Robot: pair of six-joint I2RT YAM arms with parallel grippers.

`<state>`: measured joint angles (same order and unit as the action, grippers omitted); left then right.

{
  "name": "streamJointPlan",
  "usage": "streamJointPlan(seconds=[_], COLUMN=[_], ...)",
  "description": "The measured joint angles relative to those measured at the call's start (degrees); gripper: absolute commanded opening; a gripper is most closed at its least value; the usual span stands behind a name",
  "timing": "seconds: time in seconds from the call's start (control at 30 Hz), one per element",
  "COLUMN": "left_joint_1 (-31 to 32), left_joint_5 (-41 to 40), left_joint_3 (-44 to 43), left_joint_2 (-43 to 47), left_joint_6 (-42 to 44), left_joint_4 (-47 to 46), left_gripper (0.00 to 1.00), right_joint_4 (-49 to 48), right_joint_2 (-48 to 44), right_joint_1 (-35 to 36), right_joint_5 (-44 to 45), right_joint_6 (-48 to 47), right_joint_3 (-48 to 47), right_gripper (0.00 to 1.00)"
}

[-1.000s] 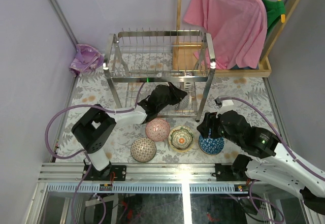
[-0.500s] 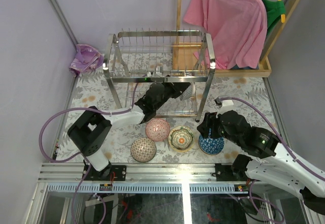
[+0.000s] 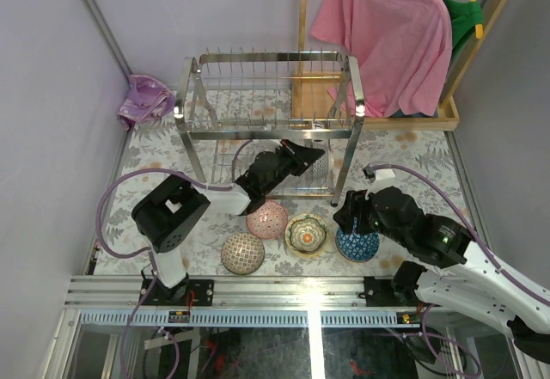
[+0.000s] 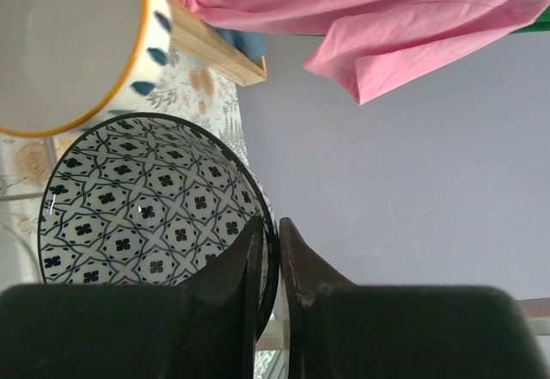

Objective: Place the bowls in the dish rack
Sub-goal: Place the bowl in the dish rack.

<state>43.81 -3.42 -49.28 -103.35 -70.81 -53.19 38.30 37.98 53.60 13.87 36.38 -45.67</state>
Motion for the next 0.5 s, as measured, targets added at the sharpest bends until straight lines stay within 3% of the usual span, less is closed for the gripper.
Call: streamJointPlan(seconds=[0.5], left_joint_1=[0.1], left_joint_5=[0.4], left_joint_3=[3.7], left_joint_2=[-5.0], left_joint_6=[-5.5], left_joint_4=[-10.1], left_gripper=[0.0], right_joint_4=[-0.3], right_joint_2=[1.5], right_joint_1=[0.0], right_joint_5=[-0.1], right_joint_6=[-0.4], right_joint_3=[0.7], right_gripper=[0.63])
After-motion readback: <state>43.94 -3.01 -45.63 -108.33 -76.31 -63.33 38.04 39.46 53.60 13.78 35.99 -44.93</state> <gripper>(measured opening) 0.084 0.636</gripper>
